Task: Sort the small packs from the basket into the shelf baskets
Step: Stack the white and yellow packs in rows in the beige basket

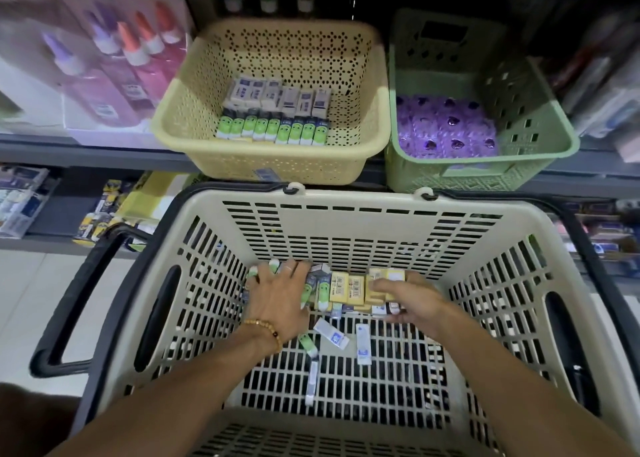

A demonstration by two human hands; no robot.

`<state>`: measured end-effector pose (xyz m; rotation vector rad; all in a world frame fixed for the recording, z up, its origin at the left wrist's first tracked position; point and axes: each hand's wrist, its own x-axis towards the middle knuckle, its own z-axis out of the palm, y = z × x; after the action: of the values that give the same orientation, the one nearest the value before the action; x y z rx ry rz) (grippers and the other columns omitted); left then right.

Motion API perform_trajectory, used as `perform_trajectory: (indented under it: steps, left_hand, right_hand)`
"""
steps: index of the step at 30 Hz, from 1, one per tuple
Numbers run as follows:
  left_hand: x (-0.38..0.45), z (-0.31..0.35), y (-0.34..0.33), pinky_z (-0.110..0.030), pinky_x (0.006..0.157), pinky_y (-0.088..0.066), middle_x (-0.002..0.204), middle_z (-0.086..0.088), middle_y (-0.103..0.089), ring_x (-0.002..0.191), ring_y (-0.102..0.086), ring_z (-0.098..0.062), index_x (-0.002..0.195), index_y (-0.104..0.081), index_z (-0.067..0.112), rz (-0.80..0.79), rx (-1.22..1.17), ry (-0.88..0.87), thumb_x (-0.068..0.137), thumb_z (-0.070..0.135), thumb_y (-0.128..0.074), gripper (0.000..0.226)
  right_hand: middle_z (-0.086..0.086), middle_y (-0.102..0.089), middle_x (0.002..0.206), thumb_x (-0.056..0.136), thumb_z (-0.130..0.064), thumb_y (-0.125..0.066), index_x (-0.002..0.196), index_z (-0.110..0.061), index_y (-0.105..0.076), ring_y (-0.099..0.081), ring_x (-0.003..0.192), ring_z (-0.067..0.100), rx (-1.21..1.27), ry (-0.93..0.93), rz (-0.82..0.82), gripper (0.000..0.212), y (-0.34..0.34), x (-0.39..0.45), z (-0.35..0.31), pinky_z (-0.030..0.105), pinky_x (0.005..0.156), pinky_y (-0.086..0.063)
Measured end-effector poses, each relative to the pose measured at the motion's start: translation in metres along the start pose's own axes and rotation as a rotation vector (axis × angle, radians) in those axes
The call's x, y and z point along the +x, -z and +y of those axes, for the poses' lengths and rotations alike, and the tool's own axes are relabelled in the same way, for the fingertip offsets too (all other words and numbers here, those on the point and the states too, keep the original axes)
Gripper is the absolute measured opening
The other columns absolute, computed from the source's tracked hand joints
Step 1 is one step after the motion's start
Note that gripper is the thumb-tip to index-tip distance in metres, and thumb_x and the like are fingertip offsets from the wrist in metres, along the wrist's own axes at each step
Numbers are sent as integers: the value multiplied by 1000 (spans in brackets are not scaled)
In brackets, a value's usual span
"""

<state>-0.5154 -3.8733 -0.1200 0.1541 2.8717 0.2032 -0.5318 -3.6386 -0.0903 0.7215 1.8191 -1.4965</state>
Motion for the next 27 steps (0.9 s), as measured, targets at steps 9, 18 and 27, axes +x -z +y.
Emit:
perform_trajectory:
  steps: [9, 18, 27]
  left_hand:
    - [3, -10, 15, -48, 98, -44, 124, 3, -52, 117, -42, -32, 129, -40, 25, -171, 11, -20, 79, 25, -66, 56]
    - [-8, -10, 75, -21, 46, -44, 89, -4, -62, 59, -51, -9, 105, -57, 28, -363, -941, 193, 77, 11, -70, 35]
    - [-42, 6, 126, -59, 88, -51, 107, -14, -66, 93, -68, -31, 103, -70, 15, -545, -1857, 265, 62, 0, -68, 44]
  right_hand:
    - [15, -64, 121, 68, -19, -83, 128, -5, -53, -64, 102, 24, 227, -25, -238, 68, 0, -9, -9, 30, 68, -55]
    - [11, -74, 100, 63, -16, -85, 117, -15, -61, -67, 87, 23, 271, 122, -315, 59, -11, -33, -29, 33, 69, -56]
    - [10, -75, 92, 74, -5, -81, 106, -11, -64, -70, 79, 22, 20, 433, -318, 37, -37, -89, -65, 29, 60, -54]
